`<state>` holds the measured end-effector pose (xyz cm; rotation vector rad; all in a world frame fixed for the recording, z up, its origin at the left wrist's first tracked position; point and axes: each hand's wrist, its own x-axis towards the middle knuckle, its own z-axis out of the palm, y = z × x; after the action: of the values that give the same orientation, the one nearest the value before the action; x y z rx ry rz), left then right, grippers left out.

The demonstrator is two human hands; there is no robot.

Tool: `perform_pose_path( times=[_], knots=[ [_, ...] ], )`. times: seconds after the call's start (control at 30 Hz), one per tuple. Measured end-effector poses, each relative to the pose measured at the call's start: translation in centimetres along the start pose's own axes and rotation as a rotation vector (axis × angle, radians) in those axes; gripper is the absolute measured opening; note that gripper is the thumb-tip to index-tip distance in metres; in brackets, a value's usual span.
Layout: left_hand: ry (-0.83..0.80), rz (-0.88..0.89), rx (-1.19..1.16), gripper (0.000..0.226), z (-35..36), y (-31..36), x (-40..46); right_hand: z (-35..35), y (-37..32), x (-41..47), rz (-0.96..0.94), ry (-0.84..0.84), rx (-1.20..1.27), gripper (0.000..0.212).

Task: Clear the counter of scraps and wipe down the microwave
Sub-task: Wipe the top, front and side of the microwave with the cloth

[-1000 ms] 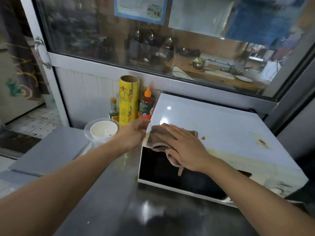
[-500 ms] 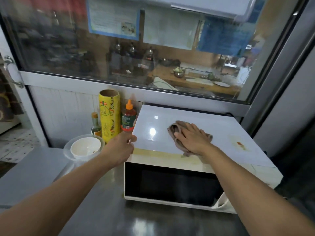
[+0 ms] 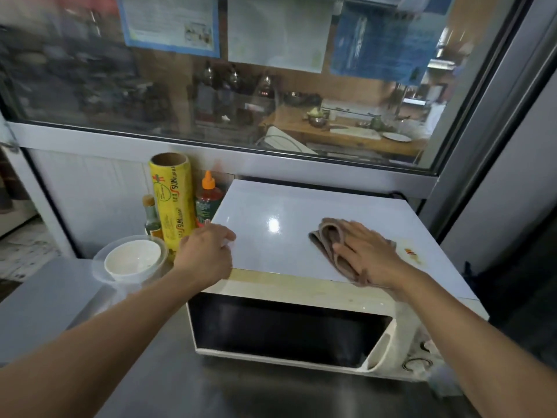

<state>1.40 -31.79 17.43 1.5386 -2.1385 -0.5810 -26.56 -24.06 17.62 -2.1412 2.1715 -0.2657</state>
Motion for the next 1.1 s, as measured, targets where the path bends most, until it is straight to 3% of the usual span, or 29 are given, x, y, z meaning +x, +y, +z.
perform_pose_path(
  times=[0.1,0.2,0.3,0.4,0.53,0.7,0.8,0.93,1.1],
  knots=[
    [0.008,0.006,0.059,0.037,0.3,0.5,-0.2,1.1,-2.2,0.5,0.061,-0.024,-0.023,0.049],
    [-0.007,0.033,0.082,0.037,0.7,1.3,-0.8,2.3,-6.0,-2.1,-0.145,-0.004,-0.076,0.058],
    [-0.009,0.117,0.099,0.036,1.7,2.5,-1.8,2.9,-6.4,-5.1,-0.231,0.057,-0.176,0.057],
    [-0.009,0.202,0.106,0.035,3.0,3.9,-2.5,2.8,-3.4,-7.4,-0.211,0.12,-0.254,0.057],
    [0.002,0.202,0.08,0.035,4.3,5.3,-3.1,1.8,1.0,-10.7,-0.03,0.122,-0.306,0.06],
    [-0.012,0.128,0.145,0.036,4.4,6.3,-3.8,0.7,4.8,-13.7,0.027,0.132,-0.214,0.061],
    [-0.047,0.15,0.133,0.037,4.0,7.9,-4.6,-0.9,4.1,-14.2,0.005,0.143,0.044,0.062],
    [-0.136,0.243,-0.109,0.031,2.7,11.1,-6.3,-4.0,1.1,-14.7,-0.083,0.278,0.237,0.064],
    [-0.412,0.015,-0.703,0.04,-0.5,14.7,-7.8,-6.2,-3.9,-14.0,-0.171,0.262,0.342,0.067]
  ],
)
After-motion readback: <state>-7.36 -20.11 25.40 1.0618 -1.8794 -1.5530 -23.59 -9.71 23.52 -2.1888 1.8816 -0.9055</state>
